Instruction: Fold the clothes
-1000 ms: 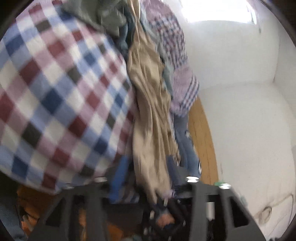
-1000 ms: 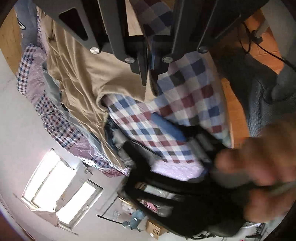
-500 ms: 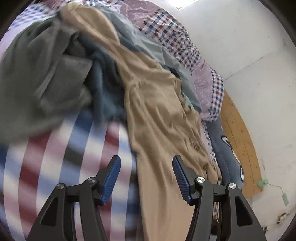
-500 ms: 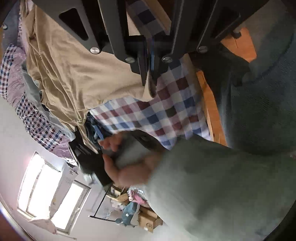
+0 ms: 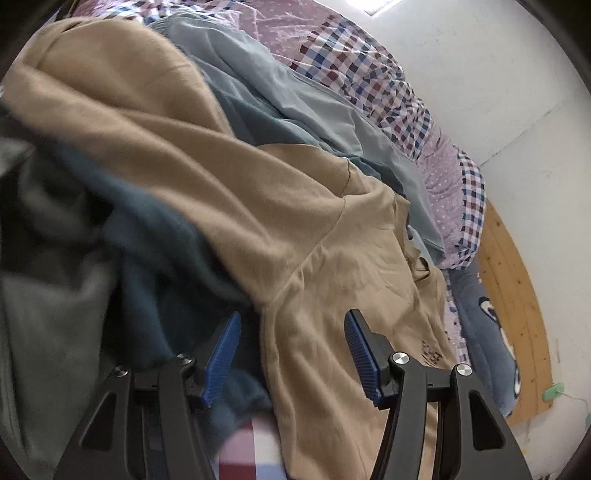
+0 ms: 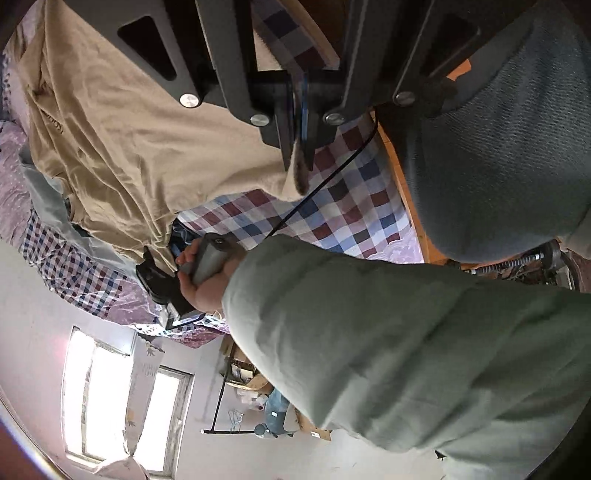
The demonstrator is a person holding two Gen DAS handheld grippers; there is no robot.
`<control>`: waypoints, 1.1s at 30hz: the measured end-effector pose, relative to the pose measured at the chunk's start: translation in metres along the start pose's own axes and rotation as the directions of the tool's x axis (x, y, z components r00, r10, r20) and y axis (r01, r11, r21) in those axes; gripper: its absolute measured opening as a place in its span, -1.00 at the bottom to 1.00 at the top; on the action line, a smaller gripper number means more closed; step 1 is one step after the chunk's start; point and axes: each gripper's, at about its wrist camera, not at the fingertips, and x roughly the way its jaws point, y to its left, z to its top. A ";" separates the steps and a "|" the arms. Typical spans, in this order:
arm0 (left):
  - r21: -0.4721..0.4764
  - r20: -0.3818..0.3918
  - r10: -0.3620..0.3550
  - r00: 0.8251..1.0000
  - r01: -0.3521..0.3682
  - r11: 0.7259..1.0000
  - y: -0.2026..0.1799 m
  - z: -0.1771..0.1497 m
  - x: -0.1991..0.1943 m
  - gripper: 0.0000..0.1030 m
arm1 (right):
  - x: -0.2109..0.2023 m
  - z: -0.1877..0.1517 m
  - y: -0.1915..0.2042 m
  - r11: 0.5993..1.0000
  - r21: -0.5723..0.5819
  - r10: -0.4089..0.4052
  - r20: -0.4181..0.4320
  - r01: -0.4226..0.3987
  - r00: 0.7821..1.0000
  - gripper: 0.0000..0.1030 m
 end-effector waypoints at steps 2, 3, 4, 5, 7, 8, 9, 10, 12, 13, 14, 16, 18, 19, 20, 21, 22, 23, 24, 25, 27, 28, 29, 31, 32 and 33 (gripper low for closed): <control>-0.004 0.000 0.006 1.000 -0.006 1.000 0.000 0.007 0.006 0.19 | 0.000 -0.001 -0.001 1.000 0.005 0.004 -0.002 -0.004 1.000 -0.98; -0.008 -0.003 0.008 1.000 -0.008 1.000 0.001 0.009 0.009 0.19 | -0.001 -0.001 -0.001 1.000 0.008 0.006 -0.003 -0.006 1.000 -0.98; -0.012 -0.007 0.008 1.000 -0.008 1.000 0.001 0.010 0.011 0.19 | 0.000 -0.002 -0.001 1.000 0.011 0.008 -0.004 -0.008 1.000 -0.98; -0.013 -0.009 0.007 1.000 -0.007 1.000 0.001 0.012 0.014 0.14 | 0.000 -0.002 -0.002 1.000 0.013 0.009 -0.004 -0.009 1.000 -0.98; -0.007 -0.014 0.015 1.000 -0.015 1.000 -0.001 0.012 0.017 -0.03 | -0.001 -0.002 -0.002 1.000 0.015 0.009 -0.004 -0.009 1.000 -0.98; -0.008 -0.016 0.015 1.000 -0.015 1.000 -0.001 0.012 0.017 -0.17 | -0.001 -0.002 -0.002 1.000 0.016 0.008 -0.003 -0.008 1.000 -0.98; -0.012 -0.018 0.010 1.000 -0.010 1.000 -0.002 0.012 0.016 -0.22 | -0.001 -0.002 -0.002 1.000 0.015 0.009 -0.004 -0.009 1.000 -0.98; -0.016 -0.019 0.005 1.000 -0.005 1.000 -0.002 0.012 0.015 -0.28 | 0.000 -0.002 -0.002 1.000 0.015 0.010 -0.005 -0.010 1.000 -0.98; -0.031 -0.011 -0.019 1.000 0.019 0.999 -0.002 0.015 0.010 -0.46 | 0.000 -0.002 -0.001 1.000 0.012 0.013 -0.006 -0.013 1.000 -0.98; -0.039 -0.006 -0.033 0.999 0.032 0.999 -0.002 0.017 0.007 -0.53 | 0.000 -0.002 0.000 1.000 0.010 0.014 -0.006 -0.014 1.000 -0.98; -0.046 -0.001 -0.046 0.999 0.046 0.998 -0.001 0.020 0.004 -0.53 | 0.000 -0.002 0.001 1.000 0.008 0.016 -0.006 -0.016 1.000 -0.98; -0.059 0.013 -0.077 0.997 0.078 0.995 -0.002 0.023 -0.003 -0.53 | 0.001 -0.002 0.002 1.000 0.007 0.018 -0.006 -0.018 1.000 -0.98; -0.062 0.034 -0.118 0.992 0.120 0.991 -0.004 0.027 -0.010 -0.53 | 0.001 -0.002 0.002 1.000 0.004 0.018 -0.006 -0.018 1.000 -0.98; -0.065 0.037 -0.133 0.990 0.136 0.989 -0.004 0.027 -0.012 -0.50 | 0.001 -0.002 0.002 1.000 0.004 0.017 -0.007 -0.017 1.000 -0.98; -0.071 0.035 -0.144 0.989 0.146 0.987 -0.004 0.027 -0.012 -0.46 | 0.002 -0.002 0.002 1.000 0.004 0.017 -0.008 -0.017 1.000 -0.98; -0.077 0.026 -0.153 0.988 0.155 0.985 -0.004 0.027 -0.011 -0.44 | 0.002 -0.002 0.002 1.000 0.004 0.017 -0.008 -0.017 1.000 -0.98; -0.078 0.009 -0.154 0.988 0.154 0.985 -0.003 0.025 -0.008 -0.31 | 0.002 -0.002 0.002 1.000 0.004 0.017 -0.008 -0.017 1.000 -0.98; -0.075 -0.010 -0.148 0.989 0.147 0.986 -0.003 0.023 -0.005 -0.16 | 0.001 -0.002 0.002 1.000 0.004 0.017 -0.007 -0.017 1.000 -0.98; -0.072 -0.030 -0.143 0.989 0.141 0.987 -0.004 0.020 -0.001 -0.10 | 0.001 -0.002 0.002 1.000 0.005 0.017 -0.007 -0.017 1.000 -0.98; -0.068 -0.049 -0.138 0.989 0.134 0.989 -0.004 0.018 0.002 -0.08 | 0.001 -0.002 0.002 1.000 0.005 0.016 -0.007 -0.016 1.000 -0.98; -0.046 -0.079 -0.102 0.992 0.099 0.994 -0.005 0.014 0.008 -0.08 | 0.001 -0.002 0.002 1.000 0.006 0.016 -0.007 -0.016 1.000 -0.98; -0.035 -0.087 -0.085 0.993 0.082 0.996 -0.006 0.013 0.011 -0.08 | 0.000 -0.002 0.002 1.000 0.006 0.017 -0.006 -0.017 1.000 -0.98; -0.025 -0.092 -0.070 0.993 0.068 0.997 -0.006 0.012 0.013 -0.08 | 0.000 -0.002 0.002 1.000 0.006 0.018 -0.006 -0.018 1.000 -0.98; -0.005 -0.098 -0.041 0.994 0.040 0.999 -0.008 0.011 0.018 -0.08 | 0.000 -0.002 0.002 1.000 0.005 0.020 -0.006 -0.020 1.000 -0.98; 0.006 -0.097 -0.027 0.995 0.028 1.000 -0.010 0.011 0.020 -0.08 | 0.000 -0.002 0.002 1.000 0.005 0.021 -0.007 -0.021 1.000 -0.98; 0.018 -0.095 -0.014 0.995 0.015 1.000 -0.012 0.012 0.023 -0.08 | 0.001 -0.002 0.002 1.000 0.005 0.021 -0.008 -0.021 1.000 -0.98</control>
